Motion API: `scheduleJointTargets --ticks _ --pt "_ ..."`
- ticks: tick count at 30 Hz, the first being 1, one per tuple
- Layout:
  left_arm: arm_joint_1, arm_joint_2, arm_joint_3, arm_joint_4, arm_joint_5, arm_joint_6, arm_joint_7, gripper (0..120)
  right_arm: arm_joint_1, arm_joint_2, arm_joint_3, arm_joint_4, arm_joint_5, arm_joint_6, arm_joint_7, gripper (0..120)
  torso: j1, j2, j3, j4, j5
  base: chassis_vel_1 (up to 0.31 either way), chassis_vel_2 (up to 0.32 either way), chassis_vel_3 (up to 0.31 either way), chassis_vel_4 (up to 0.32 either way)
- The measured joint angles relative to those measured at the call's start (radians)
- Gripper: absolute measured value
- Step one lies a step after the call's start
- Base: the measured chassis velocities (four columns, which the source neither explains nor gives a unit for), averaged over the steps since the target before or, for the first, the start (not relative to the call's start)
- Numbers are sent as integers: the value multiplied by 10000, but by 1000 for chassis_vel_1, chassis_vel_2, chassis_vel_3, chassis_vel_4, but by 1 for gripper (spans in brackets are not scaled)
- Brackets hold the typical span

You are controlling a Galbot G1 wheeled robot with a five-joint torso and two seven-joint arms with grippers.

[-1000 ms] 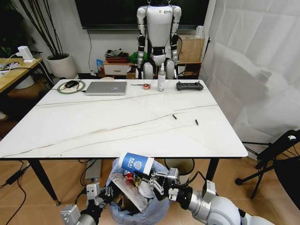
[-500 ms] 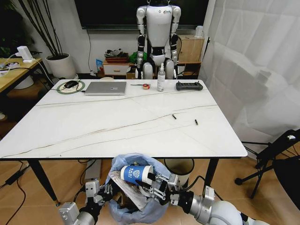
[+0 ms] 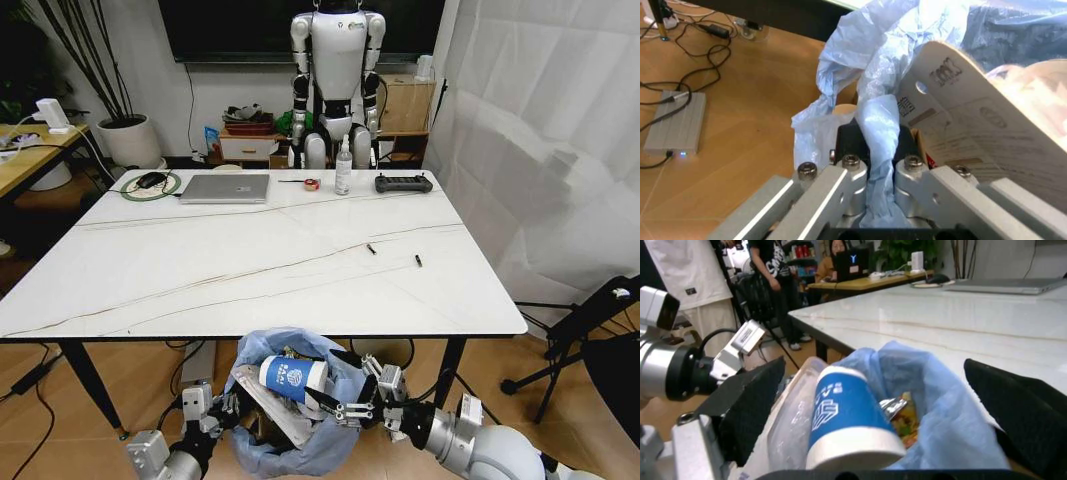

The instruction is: Pick up the trash bin and place the trash from the table into it.

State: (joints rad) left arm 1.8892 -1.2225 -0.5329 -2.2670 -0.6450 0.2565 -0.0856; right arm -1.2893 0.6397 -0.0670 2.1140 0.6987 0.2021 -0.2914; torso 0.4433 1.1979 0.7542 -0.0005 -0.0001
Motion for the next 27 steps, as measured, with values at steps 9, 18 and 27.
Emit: scheduleJointTargets --ticks 9,18,27 --pt "186 -192 -56 -129 119 -42 49 0 2044 1245 793 -664 1352 -1550 1971 100 0 0 0 5 -1 0 0 0 0" --pt "260 -238 -81 -245 177 -53 60 0 4119 2338 1637 -3111 1543 -3876 3645 100 1 0 3 2 -2 0 0 0 0" --pt "302 -242 -111 -308 180 -56 60 0 5045 2890 2323 -5308 1399 -5736 3258 100 2 -1 2 4 0 0 0 0 0"
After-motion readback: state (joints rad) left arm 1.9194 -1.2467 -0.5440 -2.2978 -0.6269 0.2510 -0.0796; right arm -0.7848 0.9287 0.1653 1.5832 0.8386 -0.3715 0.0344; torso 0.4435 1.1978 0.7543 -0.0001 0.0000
